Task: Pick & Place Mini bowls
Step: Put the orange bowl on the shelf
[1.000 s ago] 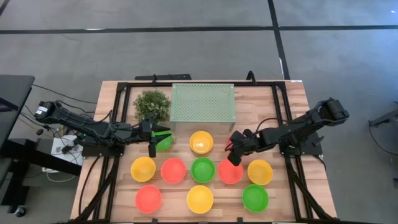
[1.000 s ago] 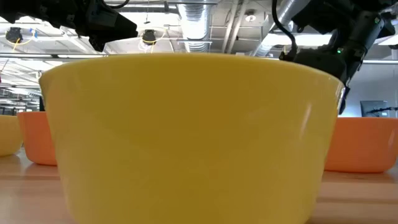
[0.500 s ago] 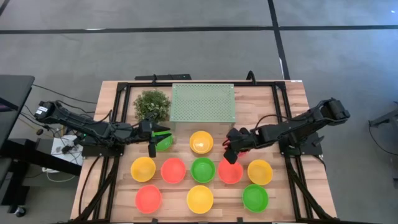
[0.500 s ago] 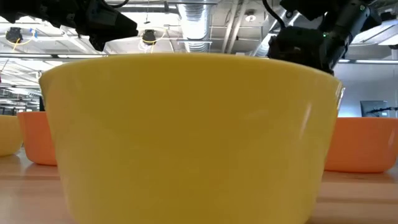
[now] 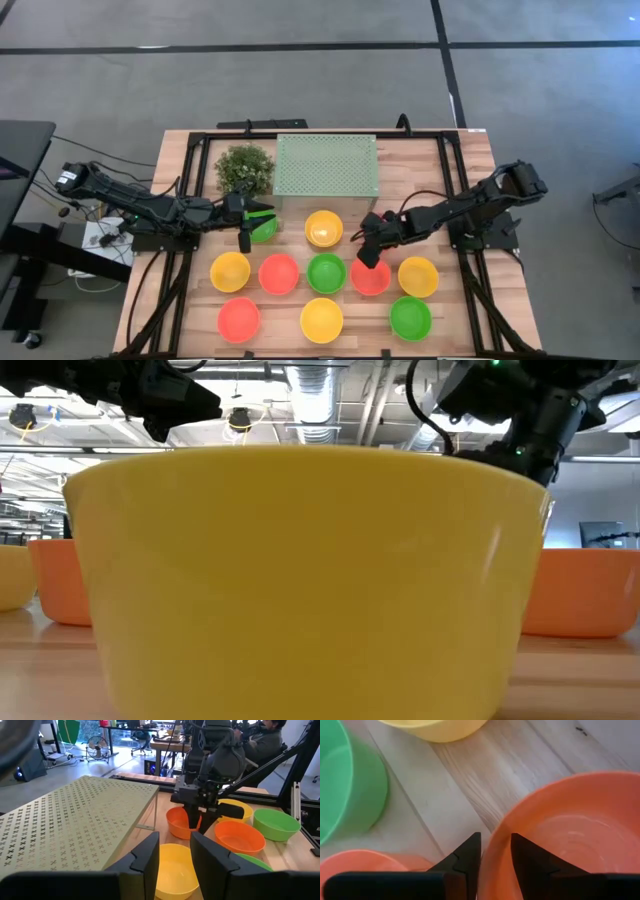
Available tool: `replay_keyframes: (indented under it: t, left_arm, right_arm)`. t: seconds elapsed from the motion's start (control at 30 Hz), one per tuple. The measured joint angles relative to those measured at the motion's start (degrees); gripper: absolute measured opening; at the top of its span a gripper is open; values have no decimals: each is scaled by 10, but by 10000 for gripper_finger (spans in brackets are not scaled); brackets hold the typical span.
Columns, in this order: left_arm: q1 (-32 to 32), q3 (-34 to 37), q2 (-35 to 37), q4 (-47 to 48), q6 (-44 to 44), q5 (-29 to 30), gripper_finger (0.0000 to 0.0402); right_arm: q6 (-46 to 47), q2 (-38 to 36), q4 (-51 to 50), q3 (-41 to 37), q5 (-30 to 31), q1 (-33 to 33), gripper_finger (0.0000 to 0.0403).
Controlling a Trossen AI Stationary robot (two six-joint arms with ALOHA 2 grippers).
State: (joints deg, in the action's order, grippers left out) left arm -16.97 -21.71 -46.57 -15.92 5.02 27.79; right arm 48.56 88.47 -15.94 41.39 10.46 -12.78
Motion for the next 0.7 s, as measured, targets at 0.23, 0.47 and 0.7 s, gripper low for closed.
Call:
replay_keyframes:
  t: [0.23,0.47,0.7]
  left_arm:
    - [0,0,0,0,0,0,111]
    - [0,0,0,0,0,0,111]
    - [0,0,0,0,0,0,111]
  right_arm:
    - [-11,-25,-2,0,1,1,19]
    - [-16,-75,-1,0,-39,-15,14]
    - [-111,-175,69,0,-42,-23,7]
